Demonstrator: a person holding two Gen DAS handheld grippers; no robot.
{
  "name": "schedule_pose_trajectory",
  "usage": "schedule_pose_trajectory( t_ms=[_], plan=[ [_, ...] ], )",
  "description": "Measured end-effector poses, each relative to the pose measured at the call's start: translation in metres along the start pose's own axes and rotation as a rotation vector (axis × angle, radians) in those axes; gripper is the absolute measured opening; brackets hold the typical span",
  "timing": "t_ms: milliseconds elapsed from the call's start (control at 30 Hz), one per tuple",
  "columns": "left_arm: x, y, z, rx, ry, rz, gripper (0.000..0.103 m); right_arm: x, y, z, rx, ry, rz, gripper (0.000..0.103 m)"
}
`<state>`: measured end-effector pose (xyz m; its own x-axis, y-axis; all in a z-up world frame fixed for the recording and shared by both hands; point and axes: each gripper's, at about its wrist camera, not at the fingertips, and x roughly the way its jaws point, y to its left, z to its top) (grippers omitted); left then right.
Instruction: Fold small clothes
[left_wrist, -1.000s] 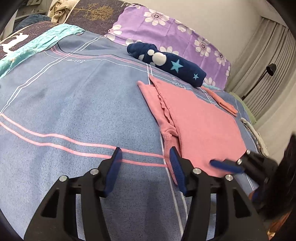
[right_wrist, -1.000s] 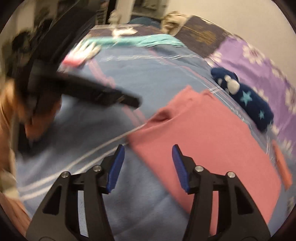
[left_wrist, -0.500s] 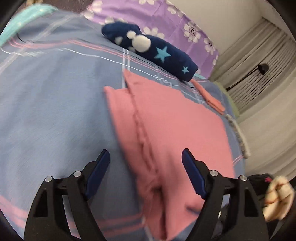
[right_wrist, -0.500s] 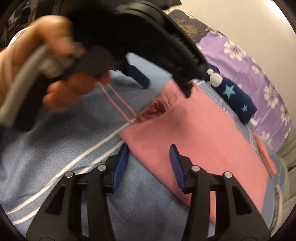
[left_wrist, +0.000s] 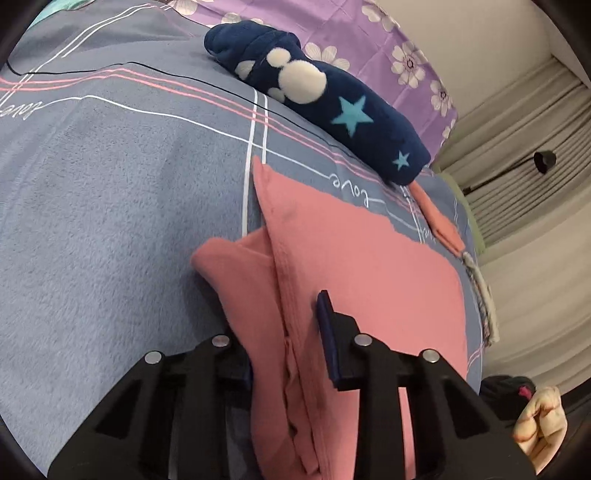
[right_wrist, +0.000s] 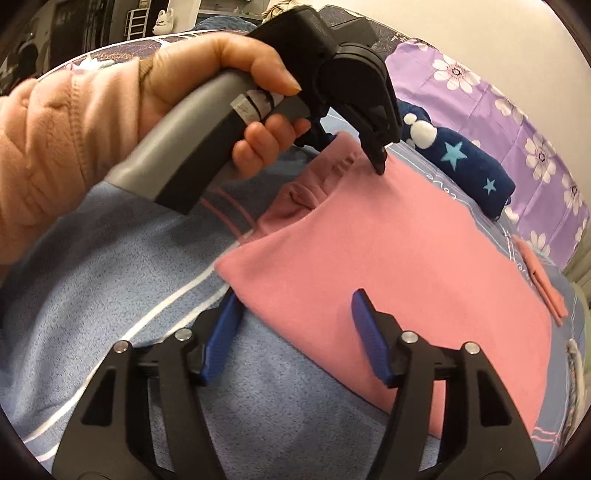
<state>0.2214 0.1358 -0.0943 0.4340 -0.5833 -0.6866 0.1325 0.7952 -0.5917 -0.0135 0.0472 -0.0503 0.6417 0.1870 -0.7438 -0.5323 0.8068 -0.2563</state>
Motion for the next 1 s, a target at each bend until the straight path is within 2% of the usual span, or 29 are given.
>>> schedule_pose_trajectory(
  t_ms=[167, 267, 433, 500, 567, 633, 700, 867, 1000],
  plan=[
    [0.006, -0.006, 0.004, 0.026, -0.003, 0.021, 0.030, 0.000, 0.000, 0.002, 0.006, 0.000, 0.008, 0.064],
    [0.007, -0.008, 0.005, 0.050, 0.008, 0.034, 0.030, 0.003, -0.006, 0.004, 0.049, 0.012, 0.025, 0.069],
    [0.008, -0.006, 0.005, 0.034, -0.002, 0.032, 0.030, -0.001, 0.004, 0.005, 0.015, -0.004, -0.019, 0.065],
    [0.008, -0.007, 0.003, 0.048, -0.013, 0.035, 0.030, -0.002, 0.010, 0.005, -0.016, -0.014, -0.026, 0.052],
    [0.008, -0.007, 0.001, 0.064, -0.023, 0.033, 0.031, -0.002, 0.013, 0.006, -0.035, -0.019, -0.033, 0.045],
    [0.007, -0.006, 0.000, 0.064, -0.031, 0.023, 0.031, -0.002, 0.017, 0.007, -0.052, -0.020, -0.047, 0.033],
    [0.007, -0.007, 0.001, 0.074, -0.031, 0.022, 0.031, 0.000, 0.017, 0.008, -0.058, -0.018, -0.066, 0.025],
    [0.008, -0.014, 0.000, 0.119, -0.032, 0.062, 0.031, 0.003, 0.009, 0.010, -0.028, -0.011, -0.048, 0.020],
    [0.009, -0.015, 0.000, 0.118, -0.036, 0.078, 0.031, 0.004, 0.005, 0.011, -0.016, -0.012, -0.046, 0.016]
  ],
)
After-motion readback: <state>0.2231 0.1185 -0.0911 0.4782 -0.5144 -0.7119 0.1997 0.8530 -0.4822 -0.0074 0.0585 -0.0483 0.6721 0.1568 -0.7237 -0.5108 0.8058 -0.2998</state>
